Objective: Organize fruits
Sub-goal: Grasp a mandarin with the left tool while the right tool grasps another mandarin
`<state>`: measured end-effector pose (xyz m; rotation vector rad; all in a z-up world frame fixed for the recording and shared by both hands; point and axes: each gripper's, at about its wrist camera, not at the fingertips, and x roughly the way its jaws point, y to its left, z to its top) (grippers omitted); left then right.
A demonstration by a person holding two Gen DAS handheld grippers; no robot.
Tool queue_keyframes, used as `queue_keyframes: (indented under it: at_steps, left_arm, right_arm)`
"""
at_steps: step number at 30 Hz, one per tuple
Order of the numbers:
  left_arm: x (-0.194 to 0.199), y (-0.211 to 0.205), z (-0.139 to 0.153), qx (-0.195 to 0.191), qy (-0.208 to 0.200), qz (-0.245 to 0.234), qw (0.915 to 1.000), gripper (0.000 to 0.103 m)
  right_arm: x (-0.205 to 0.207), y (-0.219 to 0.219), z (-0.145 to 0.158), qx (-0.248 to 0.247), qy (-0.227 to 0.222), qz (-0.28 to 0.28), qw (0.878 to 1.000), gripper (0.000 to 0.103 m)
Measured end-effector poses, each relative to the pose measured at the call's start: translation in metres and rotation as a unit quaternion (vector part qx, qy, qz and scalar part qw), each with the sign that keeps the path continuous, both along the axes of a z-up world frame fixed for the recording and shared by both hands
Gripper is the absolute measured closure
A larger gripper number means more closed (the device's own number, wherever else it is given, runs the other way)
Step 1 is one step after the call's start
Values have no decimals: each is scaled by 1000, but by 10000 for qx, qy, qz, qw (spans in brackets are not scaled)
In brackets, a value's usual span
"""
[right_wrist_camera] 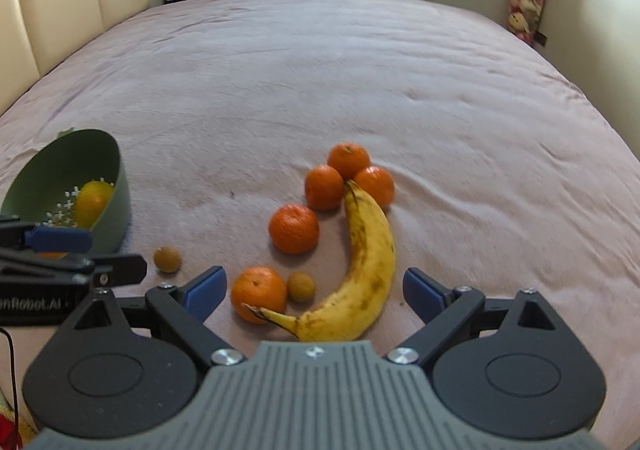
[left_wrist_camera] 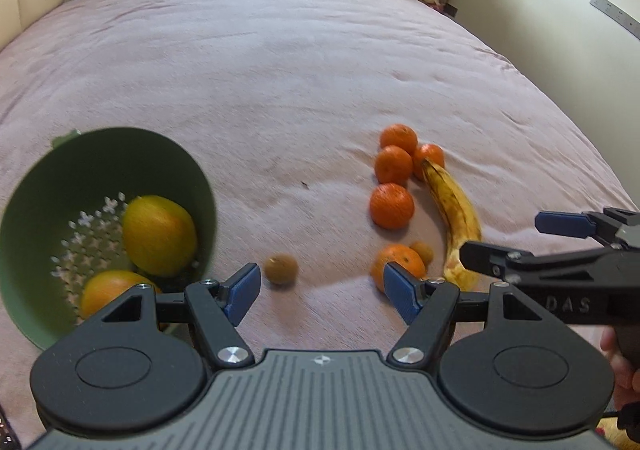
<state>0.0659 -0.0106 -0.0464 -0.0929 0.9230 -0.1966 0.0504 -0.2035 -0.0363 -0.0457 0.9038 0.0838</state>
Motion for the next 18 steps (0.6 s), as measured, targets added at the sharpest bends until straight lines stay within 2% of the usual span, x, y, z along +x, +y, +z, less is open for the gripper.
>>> queue_keyframes:
  at_steps: [4, 7, 9, 13, 18]
  left_arm:
    - [0, -6, -6, -50, -22, -126, 9999, 24]
    - [0, -9, -9, -112, -58, -225, 9997, 26]
    - [1, -12, -11, -164, -80, -348, 9992, 26]
    - [1, -26, -16, -99, -172, -629, 9978, 27]
    - [17, -38, -23, -355, -4, -603, 9975, 34]
  right_arm:
    - [2, -6, -6, -13, 111, -113, 9999, 16]
    - [5, -10, -11, 10, 191, -168, 9997, 27]
    - [7, -13, -13, 25, 253, -193, 9995, 28]
    - [11, -18, -14, 123, 303, -196, 9993, 37]
    - [15, -16, -14, -217, 262, -133, 9993, 48]
